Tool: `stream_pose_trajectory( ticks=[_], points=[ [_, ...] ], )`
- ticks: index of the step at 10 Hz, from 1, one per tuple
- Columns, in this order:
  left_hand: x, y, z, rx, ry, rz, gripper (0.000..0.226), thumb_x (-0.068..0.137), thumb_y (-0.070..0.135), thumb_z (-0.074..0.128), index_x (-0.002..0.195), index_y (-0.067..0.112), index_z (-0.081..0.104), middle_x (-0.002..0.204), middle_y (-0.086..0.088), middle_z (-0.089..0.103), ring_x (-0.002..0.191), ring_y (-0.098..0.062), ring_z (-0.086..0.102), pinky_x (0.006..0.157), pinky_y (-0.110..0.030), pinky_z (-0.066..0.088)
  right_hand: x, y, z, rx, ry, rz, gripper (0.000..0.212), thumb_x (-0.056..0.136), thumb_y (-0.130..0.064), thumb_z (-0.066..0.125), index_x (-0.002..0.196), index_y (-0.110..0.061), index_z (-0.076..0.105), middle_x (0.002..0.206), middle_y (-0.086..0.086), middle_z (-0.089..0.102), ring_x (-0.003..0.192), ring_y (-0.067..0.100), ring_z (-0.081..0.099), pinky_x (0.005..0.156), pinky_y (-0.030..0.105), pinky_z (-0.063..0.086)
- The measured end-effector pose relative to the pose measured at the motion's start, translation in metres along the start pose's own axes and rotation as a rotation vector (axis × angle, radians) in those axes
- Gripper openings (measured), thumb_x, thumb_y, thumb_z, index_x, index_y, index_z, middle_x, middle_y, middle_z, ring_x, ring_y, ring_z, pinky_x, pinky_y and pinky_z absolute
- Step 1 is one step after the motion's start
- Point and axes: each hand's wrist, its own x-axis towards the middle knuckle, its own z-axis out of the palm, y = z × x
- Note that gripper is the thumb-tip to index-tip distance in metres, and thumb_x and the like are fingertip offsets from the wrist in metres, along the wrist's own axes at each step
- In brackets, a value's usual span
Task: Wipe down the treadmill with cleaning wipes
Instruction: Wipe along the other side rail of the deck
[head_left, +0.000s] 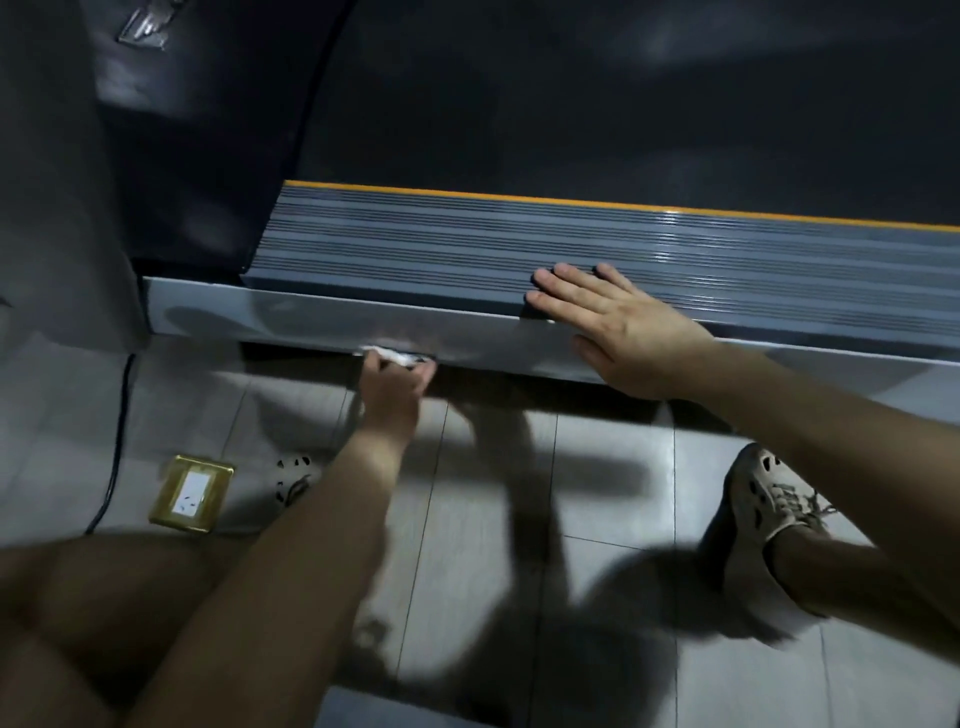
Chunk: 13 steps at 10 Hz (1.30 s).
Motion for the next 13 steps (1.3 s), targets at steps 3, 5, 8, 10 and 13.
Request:
stream_pose_trajectory(
  ticks=[3,5,8,10,13],
  points=[
    [0.003,0.079,-0.047,-1.161,0.04,-0.719,0.024,0.088,-0.008,0.079,0.102,-0.008,0.059,0.093,-0.019,0.071,0.09,-0.028,0.078,0.073,-0.032,0.067,-0.002,-0.009,0.002,0.026,0.076,0.039,0.068,0.107,-0.021,0.045,0.17,-0.027,0.02,0.178,-0.006,0.012,0.165,0.015,0.002,0.134,0.047,0.002],
    [-0.008,0.099,-0.074,-0.736,0.564,-0.291,0.031,0.088,0.007,0.075,0.111,0.015,0.056,0.102,-0.004,0.067,0.077,-0.011,0.07,0.065,-0.023,0.058,-0.004,-0.011,0.005,0.007,0.151,0.047,0.068,0.105,-0.024,0.046,0.169,-0.026,0.024,0.177,-0.004,0.017,0.165,0.016,0.008,0.134,0.049,0.008],
    [-0.001,0.113,-0.009,-0.946,0.591,-0.759,0.026,0.09,-0.001,0.067,0.107,0.013,0.053,0.096,-0.012,0.071,0.076,-0.004,0.067,0.068,-0.017,0.051,0.0,-0.013,0.01,0.032,0.181,0.06,0.064,0.108,-0.028,0.048,0.168,-0.027,0.028,0.176,-0.005,0.02,0.164,0.015,0.012,0.134,0.049,0.011],
    [-0.01,0.156,-0.006,-1.067,0.495,-0.605,0.043,0.086,0.001,0.075,0.101,0.036,0.054,0.099,0.001,0.07,0.088,-0.021,0.069,0.084,-0.042,0.061,-0.001,-0.014,0.011,0.031,0.188,0.064,0.063,0.107,-0.028,0.05,0.167,-0.026,0.031,0.176,-0.004,0.023,0.164,0.016,0.014,0.134,0.048,0.012],
    [-0.011,0.191,-0.018,-0.984,0.567,-0.39,0.034,0.087,0.008,0.073,0.11,0.031,0.062,0.111,-0.006,0.067,0.096,-0.013,0.068,0.082,-0.034,0.059,-0.003,-0.014,0.012,0.035,0.185,0.049,0.058,0.109,-0.033,0.036,0.166,-0.023,0.035,0.175,-0.002,0.026,0.164,0.017,0.018,0.133,0.049,0.014]
  ],
)
